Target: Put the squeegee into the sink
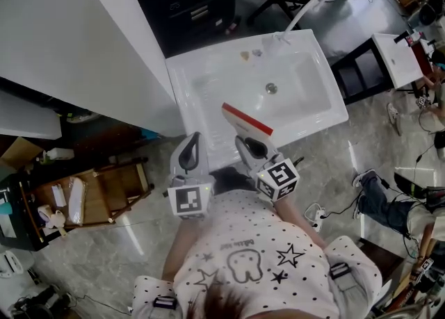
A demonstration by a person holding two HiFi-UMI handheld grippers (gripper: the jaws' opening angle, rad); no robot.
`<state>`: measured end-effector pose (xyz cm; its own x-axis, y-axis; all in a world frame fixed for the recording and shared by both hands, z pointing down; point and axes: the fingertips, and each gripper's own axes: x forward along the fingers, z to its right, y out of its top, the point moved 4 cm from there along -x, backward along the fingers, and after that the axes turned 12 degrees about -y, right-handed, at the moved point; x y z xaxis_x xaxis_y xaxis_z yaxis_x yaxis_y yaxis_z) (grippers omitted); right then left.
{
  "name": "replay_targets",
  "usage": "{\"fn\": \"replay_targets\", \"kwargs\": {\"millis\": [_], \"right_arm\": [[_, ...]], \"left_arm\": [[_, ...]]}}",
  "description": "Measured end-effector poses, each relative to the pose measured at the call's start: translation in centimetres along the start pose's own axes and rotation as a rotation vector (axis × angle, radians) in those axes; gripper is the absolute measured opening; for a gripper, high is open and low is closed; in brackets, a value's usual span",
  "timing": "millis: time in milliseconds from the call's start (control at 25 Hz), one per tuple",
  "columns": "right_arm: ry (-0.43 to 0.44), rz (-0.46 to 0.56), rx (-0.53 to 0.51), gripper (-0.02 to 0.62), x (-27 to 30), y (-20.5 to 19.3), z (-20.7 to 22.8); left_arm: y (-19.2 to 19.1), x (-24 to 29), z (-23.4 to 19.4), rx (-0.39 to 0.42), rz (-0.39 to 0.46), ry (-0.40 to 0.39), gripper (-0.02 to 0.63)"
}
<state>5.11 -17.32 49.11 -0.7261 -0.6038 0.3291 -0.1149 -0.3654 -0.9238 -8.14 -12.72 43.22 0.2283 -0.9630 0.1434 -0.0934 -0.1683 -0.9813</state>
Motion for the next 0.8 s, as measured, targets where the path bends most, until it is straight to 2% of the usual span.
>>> {"fn": "replay_targets", "kwargs": {"millis": [200,800], "right_arm": [[0.052,-0.027,0.019,0.017,1.3,-0.3,-0.6],[0.087,-0.110,0.081,0.017,6.0,-1.8,0.5]], "left_arm": [[-0.1,-0.2,-0.6,-0.008,0.001,0.018,-0.006],[-0.1,-0.2,-2.1,-0.010,0.016,0.065,-0.006]]}}
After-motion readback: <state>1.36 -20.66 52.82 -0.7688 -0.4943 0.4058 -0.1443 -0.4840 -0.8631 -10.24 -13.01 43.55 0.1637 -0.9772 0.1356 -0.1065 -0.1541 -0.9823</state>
